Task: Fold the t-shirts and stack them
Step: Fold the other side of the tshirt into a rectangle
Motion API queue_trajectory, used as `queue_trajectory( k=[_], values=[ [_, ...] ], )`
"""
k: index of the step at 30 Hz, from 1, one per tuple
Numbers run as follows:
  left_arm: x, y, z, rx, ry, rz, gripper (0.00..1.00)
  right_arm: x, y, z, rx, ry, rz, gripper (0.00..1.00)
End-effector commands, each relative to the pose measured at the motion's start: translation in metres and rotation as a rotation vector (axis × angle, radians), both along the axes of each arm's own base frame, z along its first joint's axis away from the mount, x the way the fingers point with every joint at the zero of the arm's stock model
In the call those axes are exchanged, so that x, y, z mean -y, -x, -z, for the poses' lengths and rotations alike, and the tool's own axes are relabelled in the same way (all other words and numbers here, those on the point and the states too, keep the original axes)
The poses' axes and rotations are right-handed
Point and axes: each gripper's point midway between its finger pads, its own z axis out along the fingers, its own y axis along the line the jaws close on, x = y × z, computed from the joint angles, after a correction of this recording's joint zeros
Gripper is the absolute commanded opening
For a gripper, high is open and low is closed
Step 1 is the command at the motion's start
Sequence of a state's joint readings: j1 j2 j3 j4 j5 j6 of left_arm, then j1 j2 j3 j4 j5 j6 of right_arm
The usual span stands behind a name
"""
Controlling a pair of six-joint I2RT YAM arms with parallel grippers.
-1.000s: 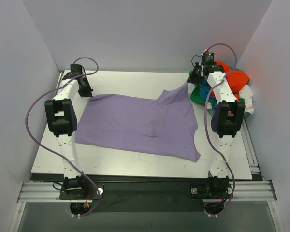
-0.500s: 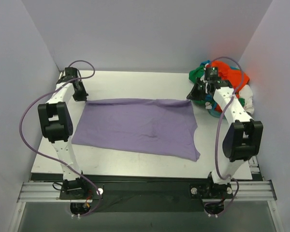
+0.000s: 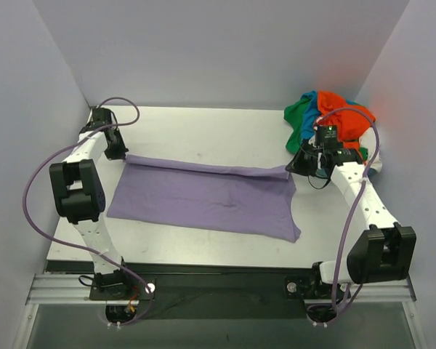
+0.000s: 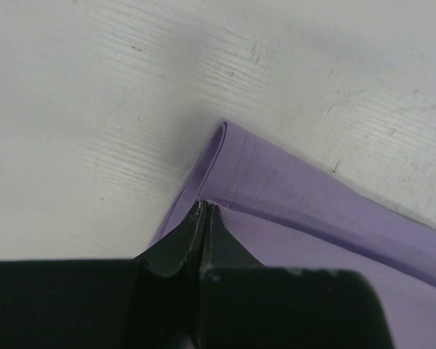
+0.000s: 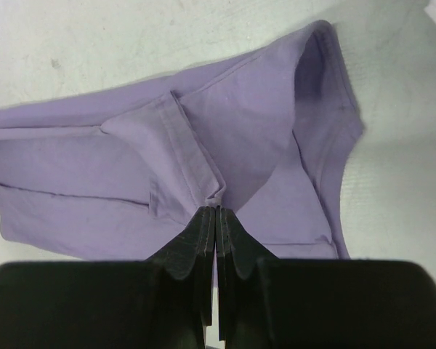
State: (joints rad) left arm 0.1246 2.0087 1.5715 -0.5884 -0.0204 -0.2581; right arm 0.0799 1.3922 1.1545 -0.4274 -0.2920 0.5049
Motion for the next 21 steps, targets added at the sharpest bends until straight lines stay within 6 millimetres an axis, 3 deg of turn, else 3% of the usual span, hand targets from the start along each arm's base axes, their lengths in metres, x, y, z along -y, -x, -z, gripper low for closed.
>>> queue_trajectory(
  k=[1,21],
  values=[
    [-0.01,-0.004,-0.038,0.111,-0.043,-0.003,0.0,0.002,0.019,-0.003,-0.002,0.01,0.017,0.0],
    [-0.012,0.054,-0.025,0.065,-0.067,-0.033,0.0,-0.006,0.093,0.043,-0.147,0.065,-0.038,0.0]
  ],
)
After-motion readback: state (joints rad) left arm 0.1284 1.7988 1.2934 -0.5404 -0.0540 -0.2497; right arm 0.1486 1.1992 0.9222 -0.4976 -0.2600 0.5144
